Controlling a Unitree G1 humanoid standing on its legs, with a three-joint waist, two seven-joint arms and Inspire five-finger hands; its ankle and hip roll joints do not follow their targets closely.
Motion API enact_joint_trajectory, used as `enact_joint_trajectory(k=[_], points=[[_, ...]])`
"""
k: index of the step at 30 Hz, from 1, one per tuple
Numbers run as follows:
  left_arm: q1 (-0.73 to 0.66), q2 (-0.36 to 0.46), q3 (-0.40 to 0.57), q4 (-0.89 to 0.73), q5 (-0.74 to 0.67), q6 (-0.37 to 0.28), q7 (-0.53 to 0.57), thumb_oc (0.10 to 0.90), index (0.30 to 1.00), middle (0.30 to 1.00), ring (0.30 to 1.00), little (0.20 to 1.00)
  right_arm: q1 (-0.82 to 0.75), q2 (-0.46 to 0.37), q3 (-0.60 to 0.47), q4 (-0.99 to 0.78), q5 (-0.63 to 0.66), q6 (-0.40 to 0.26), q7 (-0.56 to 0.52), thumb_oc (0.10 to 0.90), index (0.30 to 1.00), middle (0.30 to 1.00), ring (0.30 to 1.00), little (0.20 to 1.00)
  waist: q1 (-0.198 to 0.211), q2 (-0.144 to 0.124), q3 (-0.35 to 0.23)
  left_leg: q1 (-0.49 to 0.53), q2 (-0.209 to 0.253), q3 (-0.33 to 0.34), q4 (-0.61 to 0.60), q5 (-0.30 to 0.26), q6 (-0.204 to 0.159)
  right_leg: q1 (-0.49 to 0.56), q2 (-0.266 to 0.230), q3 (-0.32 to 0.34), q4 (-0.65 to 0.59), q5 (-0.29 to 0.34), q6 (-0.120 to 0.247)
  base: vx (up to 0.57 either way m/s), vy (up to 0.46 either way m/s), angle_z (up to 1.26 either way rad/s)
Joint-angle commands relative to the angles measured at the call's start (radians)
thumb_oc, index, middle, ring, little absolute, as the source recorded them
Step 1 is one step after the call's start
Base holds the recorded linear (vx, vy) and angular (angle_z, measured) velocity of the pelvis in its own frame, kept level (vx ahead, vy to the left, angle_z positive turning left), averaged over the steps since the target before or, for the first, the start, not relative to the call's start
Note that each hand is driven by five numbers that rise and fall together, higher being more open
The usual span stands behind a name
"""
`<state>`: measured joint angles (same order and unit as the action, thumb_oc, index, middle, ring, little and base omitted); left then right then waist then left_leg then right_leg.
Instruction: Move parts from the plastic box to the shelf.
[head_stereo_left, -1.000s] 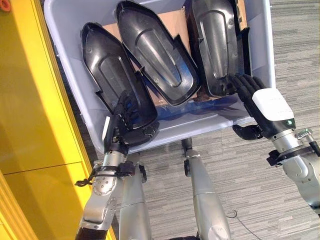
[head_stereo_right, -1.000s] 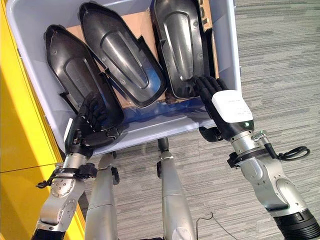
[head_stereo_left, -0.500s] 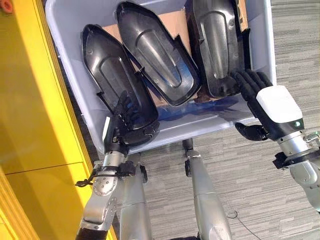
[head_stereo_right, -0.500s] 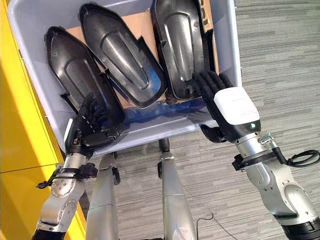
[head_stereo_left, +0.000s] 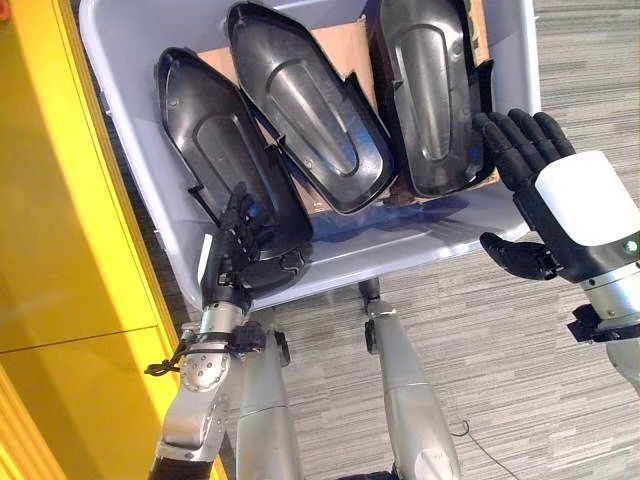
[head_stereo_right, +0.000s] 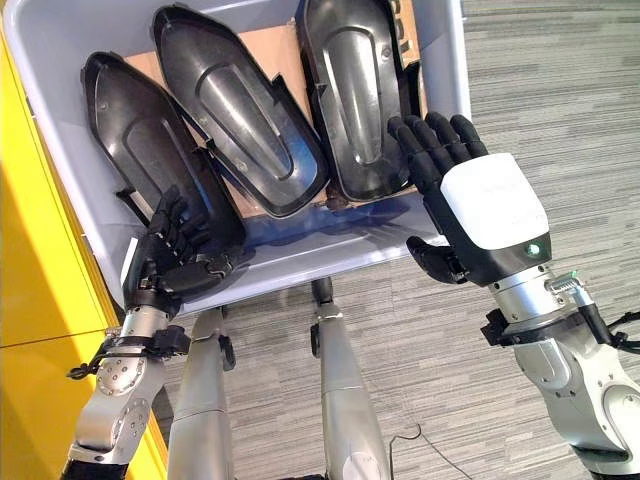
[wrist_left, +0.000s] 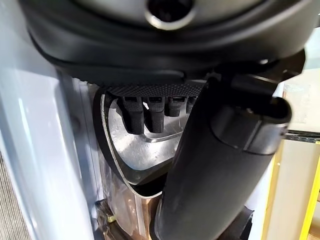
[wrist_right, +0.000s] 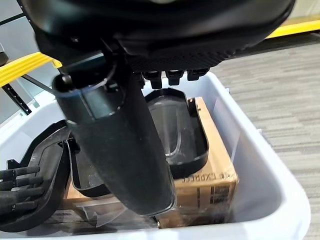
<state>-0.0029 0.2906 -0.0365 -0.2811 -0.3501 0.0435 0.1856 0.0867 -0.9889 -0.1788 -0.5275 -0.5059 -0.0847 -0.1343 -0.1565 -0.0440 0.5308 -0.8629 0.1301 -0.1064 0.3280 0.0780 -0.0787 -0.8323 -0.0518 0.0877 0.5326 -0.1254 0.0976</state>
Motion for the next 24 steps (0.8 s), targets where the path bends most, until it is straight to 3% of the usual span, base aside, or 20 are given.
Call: enact_joint_trajectory(k=[1, 9, 13, 24], points=[[0.053, -0.033, 0.005, -0.049, -0.026, -0.03, -0.019, 0.9, 1.0, 1.0, 1.0, 1.0, -0.08, -0.018, -0.077, -0.127, 0.034, -0.029, -0.059, 0.9, 1.0, 1.0, 1.0, 1.0, -0.017, -0.006, -0.011, 0.162, 0.109, -0.042, 0.023, -0.011, -0.046, 0.029, 0.01, 0.093, 0.025, 0.224, 0.037, 0.01, 0.009, -0.03], [0.039, -0.034, -0.001, -0.052, -0.033, -0.031, -0.014, 0.9, 1.0, 1.0, 1.0, 1.0, -0.19, -0.051, -0.02, -0.105, 0.013, -0.021, -0.071, 0.9, 1.0, 1.0, 1.0, 1.0, -0.007, -0.002, -0.011, 0.162, 0.115, -0.046, 0.029, -0.017, -0.052, 0.034, -0.001, 0.092, 0.022, 0.224, 0.039, 0.0, 0.001, 0.0], [0.025, -0.04, -0.01, -0.046, -0.04, -0.035, -0.004, 0.9, 1.0, 1.0, 1.0, 1.0, -0.318, -0.08, 0.049, -0.071, -0.019, -0.009, -0.086, 0.9, 1.0, 1.0, 1.0, 1.0, 0.007, 0.014, -0.011, 0.144, 0.113, -0.05, 0.039, -0.022, -0.054, 0.029, -0.004, 0.088, 0.016, 0.226, 0.039, 0.0, 0.0, 0.0], [0.002, -0.047, -0.022, -0.043, -0.046, -0.043, 0.009, 0.9, 1.0, 1.0, 1.0, 1.0, -0.477, -0.058, 0.193, 0.026, -0.015, 0.008, -0.081, 0.9, 1.0, 1.0, 1.0, 1.0, 0.036, 0.036, -0.011, 0.102, 0.11, -0.06, 0.05, -0.024, -0.054, 0.009, -0.005, 0.082, 0.013, 0.229, 0.036, 0.0, 0.0, 0.0]])
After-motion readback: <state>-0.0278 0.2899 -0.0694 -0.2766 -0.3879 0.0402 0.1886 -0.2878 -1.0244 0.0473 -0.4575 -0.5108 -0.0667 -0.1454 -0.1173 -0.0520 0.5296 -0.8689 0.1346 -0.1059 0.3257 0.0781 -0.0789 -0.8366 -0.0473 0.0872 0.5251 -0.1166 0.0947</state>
